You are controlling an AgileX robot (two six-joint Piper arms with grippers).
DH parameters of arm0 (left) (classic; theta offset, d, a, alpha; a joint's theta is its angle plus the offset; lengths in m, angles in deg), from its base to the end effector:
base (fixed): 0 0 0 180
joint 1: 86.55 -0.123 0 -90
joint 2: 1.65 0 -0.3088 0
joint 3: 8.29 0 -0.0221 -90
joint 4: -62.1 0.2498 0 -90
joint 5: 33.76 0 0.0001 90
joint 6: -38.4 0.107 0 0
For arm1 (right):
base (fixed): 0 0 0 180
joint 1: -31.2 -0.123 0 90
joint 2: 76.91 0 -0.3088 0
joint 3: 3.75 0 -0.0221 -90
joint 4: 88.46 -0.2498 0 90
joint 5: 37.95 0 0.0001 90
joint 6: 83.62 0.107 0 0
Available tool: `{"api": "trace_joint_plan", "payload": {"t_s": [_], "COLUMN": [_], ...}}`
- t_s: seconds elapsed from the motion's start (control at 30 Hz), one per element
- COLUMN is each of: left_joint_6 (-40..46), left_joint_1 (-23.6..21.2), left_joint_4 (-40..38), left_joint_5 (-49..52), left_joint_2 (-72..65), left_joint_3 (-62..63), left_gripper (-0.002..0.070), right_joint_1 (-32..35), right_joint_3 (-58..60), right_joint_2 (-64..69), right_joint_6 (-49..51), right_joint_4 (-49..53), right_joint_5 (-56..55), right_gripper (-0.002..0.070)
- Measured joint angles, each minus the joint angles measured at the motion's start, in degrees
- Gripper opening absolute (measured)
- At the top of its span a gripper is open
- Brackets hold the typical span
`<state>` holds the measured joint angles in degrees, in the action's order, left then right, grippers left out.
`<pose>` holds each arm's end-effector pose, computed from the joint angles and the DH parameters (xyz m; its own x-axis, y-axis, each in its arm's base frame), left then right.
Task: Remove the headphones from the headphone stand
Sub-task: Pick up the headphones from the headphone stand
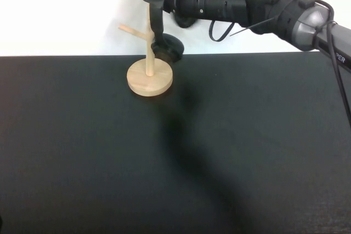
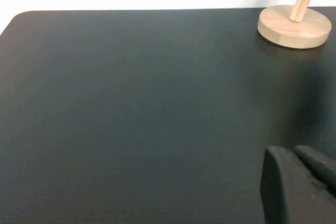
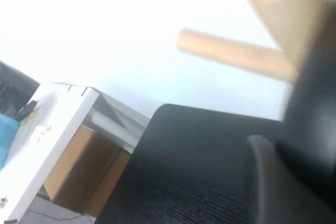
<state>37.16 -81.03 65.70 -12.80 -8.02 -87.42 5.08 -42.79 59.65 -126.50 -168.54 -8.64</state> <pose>0.0430 -0.0017 0.1686 -0.2784 0.0641 -0.9583 0.0851 0.9955 0.0419 0.4855 0.2956 0.3034 -0.6365 0.2584 -0.7267 -0.5366 0.5284 0.6579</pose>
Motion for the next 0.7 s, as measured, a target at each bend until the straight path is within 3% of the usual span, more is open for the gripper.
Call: {"api": "trace_joint_plan", "payload": {"t_s": [0.07, 0.13, 0.7], "left_joint_6": [0.00, 0.00, 0.00], "left_joint_1": [0.00, 0.00, 0.00], "left_joint_4": [0.00, 0.00, 0.00], "left_joint_5": [0.00, 0.00, 0.00], "left_joint_2": [0.00, 0.00, 0.00], "left_joint_3": [0.00, 0.00, 0.00], "left_gripper": [-0.0004, -0.0004, -0.0004], "right_joint_1": [0.00, 0.00, 0.00], "right_joint_3": [0.00, 0.00, 0.00], "right_joint_2": [-0.30, -0.67, -5.66], "right_joint_6": [-0.13, -0.28, 6.64], "right_joint_4": [0.43, 1.45, 12.02], "right_joint_5": [0.00, 0.00, 5.58], "right_gripper": [0.0071, 0.0051, 0.0049]}}
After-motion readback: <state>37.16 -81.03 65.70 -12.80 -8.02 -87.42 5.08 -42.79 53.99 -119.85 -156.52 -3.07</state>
